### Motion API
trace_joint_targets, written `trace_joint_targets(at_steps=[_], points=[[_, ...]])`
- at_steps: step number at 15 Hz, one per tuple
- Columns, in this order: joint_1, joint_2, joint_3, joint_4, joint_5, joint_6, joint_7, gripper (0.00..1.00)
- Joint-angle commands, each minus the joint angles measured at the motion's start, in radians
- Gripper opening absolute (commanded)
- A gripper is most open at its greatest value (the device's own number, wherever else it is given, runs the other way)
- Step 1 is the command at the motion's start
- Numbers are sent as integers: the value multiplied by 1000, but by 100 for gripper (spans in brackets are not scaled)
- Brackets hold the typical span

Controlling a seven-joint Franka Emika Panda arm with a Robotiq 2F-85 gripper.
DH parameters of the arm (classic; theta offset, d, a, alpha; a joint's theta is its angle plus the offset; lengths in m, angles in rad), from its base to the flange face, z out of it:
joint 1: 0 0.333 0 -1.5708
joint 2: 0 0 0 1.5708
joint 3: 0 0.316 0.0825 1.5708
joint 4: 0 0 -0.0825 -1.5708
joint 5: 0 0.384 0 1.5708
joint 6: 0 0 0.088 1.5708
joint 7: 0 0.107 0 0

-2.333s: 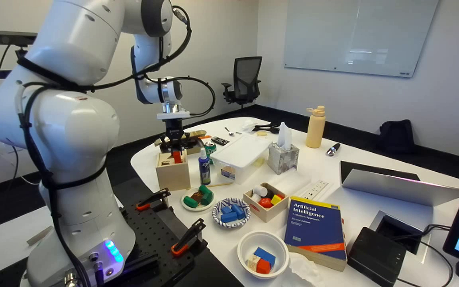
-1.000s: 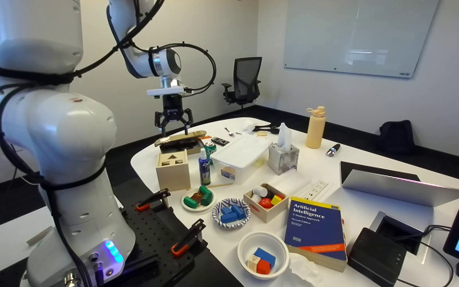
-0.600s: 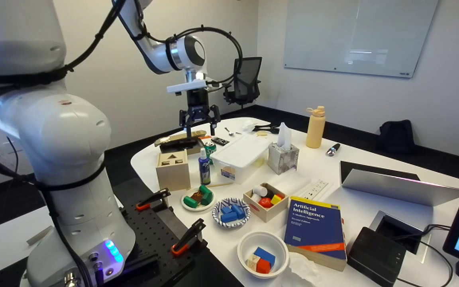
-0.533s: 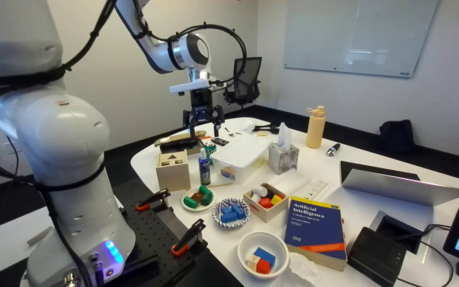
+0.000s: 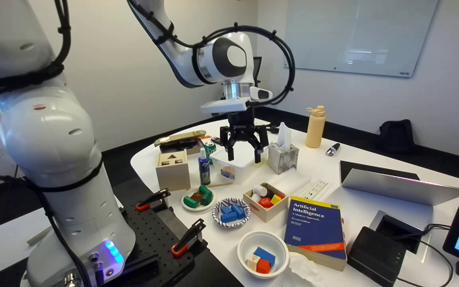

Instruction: Put three blocks inside the cube-shaped object

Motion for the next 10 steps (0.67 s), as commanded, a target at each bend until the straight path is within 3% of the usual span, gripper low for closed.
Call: trace_joint_targets(at_steps=[1,6,7,10], points=[[-59,106,-43,14,-24,146,-28,100],[-89,298,-63,78,68,288,-181,100],[-77,225,-69,32,28,260,-117,100],[-78,302,-70,72,56,279,-154,100]])
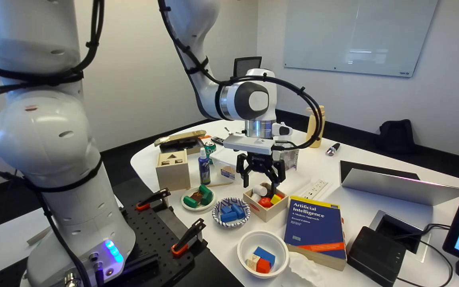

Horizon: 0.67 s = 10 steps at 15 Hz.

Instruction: Put three blocks inside the cube-shaped object

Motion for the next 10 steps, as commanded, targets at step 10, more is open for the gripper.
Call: trace_joint_targets(at_steps=[10], points=[[-53,241,-46,99,70,26,2,100]])
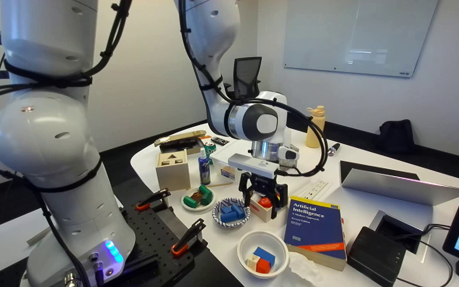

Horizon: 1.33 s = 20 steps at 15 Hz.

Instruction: Put three blocks inside the cube-shaped object

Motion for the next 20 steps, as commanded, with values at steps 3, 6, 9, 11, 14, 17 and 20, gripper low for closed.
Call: trace_joint_targets(at_steps=[3,6,9,11,14,17,20], points=[[-37,147,-18,69,35,47,1,100],[-52,212,-12,99,59,61,-4,100],[-67,284,-10,138,79,58,-11,100],[-79,325,-2,164,96,43,-19,100],[-83,360,5,180,111,29,-21,100],[-82,370,11,180,119,20,-18,100],[-75,374,10,178,120,19,-11,88]])
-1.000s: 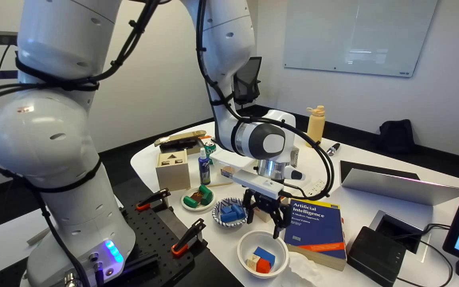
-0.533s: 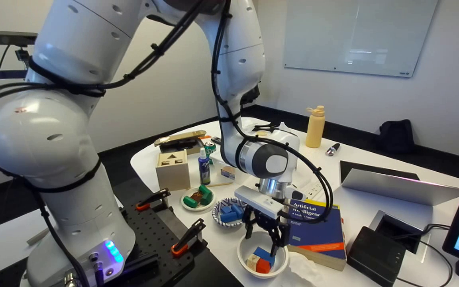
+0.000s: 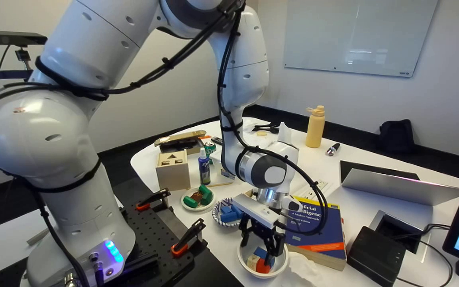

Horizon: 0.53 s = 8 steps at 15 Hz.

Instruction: Put three blocks inside the cube-shaped object

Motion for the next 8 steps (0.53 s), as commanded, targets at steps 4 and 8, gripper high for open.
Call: trace_joint_targets(at_steps=[4,8], points=[[5,18,8,13,22,-25,-7,50],[13,32,7,15,18,-28,-3,44]])
